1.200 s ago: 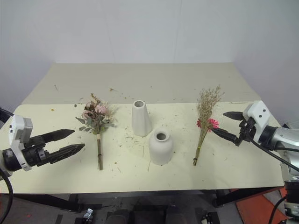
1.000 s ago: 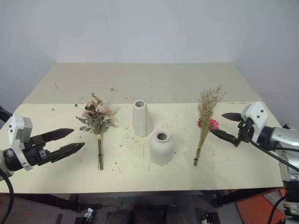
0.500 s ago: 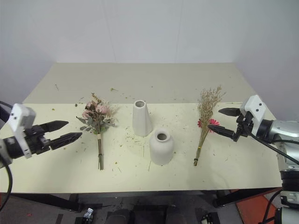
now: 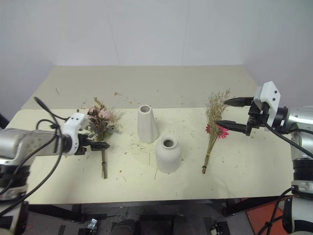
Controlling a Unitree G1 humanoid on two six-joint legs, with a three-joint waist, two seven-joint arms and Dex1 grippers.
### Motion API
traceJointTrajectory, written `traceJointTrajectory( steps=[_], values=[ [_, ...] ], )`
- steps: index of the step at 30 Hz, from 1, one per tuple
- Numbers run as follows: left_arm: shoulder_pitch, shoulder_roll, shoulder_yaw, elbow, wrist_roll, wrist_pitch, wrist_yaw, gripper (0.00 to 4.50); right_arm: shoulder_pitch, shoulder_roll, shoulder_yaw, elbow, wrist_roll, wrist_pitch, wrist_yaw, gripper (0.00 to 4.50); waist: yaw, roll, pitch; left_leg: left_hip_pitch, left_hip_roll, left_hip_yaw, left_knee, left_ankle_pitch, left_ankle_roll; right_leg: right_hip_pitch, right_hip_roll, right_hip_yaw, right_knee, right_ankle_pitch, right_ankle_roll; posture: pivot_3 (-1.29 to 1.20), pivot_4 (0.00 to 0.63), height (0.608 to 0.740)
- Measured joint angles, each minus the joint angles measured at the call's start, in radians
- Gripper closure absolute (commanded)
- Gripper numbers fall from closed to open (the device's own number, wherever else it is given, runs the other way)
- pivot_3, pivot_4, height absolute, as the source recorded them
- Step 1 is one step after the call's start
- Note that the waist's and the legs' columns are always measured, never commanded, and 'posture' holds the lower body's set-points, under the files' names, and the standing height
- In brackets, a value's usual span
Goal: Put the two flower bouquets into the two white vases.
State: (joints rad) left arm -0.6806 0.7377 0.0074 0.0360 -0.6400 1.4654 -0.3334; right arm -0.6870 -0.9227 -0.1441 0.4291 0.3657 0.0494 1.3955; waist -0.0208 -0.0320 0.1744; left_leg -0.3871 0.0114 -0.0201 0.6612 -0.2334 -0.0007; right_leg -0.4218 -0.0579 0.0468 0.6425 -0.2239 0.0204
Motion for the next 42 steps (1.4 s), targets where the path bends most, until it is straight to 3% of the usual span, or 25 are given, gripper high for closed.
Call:
traceJointTrajectory(
  steps=[1,4,15,20,22,27,42],
  values=[
    [-0.013,-0.009,-0.008,0.019,0.017,-0.003,0.004,0.00,-0.004,0.001,0.005,0.008,-0.001,-0.003,0.003,0.11,0.000,0.000,0.000,0.000,0.000,0.000,0.000,0.000,0.000,0.000,0.000,0.000,0.001,0.000,0.000,0.00,0.150,0.740],
    [-0.052,-0.046,-0.031,0.085,0.087,-0.030,0.023,0.83,-0.014,0.007,0.016,0.027,-0.006,-0.020,0.020,0.07,0.003,0.001,-0.001,0.003,-0.001,0.000,0.000,0.001,-0.001,0.002,-0.001,0.000,0.002,0.000,0.000,0.00,0.150,0.740],
    [-0.064,-0.067,-0.022,0.153,0.207,-0.072,0.026,4.37,-0.016,0.007,0.016,0.047,-0.005,-0.031,0.056,0.07,0.000,0.004,-0.002,0.014,-0.001,-0.001,0.000,0.001,-0.001,0.014,-0.001,0.000,0.000,-0.005,0.009,0.00,0.150,0.740],
    [-0.053,-0.063,0.003,0.153,0.257,-0.166,0.039,4.39,-0.034,0.007,0.016,0.073,-0.005,-0.032,0.081,0.07,-0.003,0.003,-0.001,0.013,-0.001,-0.001,0.000,0.001,-0.002,0.013,-0.001,0.000,0.000,-0.004,0.007,0.00,0.150,0.740],
    [-0.043,-0.077,0.052,0.141,0.292,-0.313,0.064,4.39,-0.044,0.007,0.016,0.079,-0.005,-0.034,0.089,0.07,-0.002,0.002,-0.001,0.011,-0.001,-0.001,0.000,0.001,-0.002,0.012,-0.002,-0.001,-0.001,0.000,0.001,0.00,0.150,0.740],
    [-0.073,-0.151,0.154,0.061,0.299,-0.664,0.043,4.39,-0.061,0.015,0.017,0.112,-0.006,-0.038,0.104,0.07,0.008,0.002,-0.001,-0.001,-0.003,-0.001,0.000,0.002,-0.004,0.002,-0.004,-0.001,-0.002,0.003,0.002,0.00,0.150,0.740],
    [-0.360,-0.322,0.131,0.069,0.162,-0.830,-0.241,4.39,-0.079,0.070,0.014,0.099,0.072,0.073,0.127,0.07,0.005,0.001,0.000,-0.004,-0.004,-0.002,0.001,0.003,-0.005,0.000,-0.003,-0.001,-0.002,0.004,0.004,0.00,0.150,0.740]
  ],
)
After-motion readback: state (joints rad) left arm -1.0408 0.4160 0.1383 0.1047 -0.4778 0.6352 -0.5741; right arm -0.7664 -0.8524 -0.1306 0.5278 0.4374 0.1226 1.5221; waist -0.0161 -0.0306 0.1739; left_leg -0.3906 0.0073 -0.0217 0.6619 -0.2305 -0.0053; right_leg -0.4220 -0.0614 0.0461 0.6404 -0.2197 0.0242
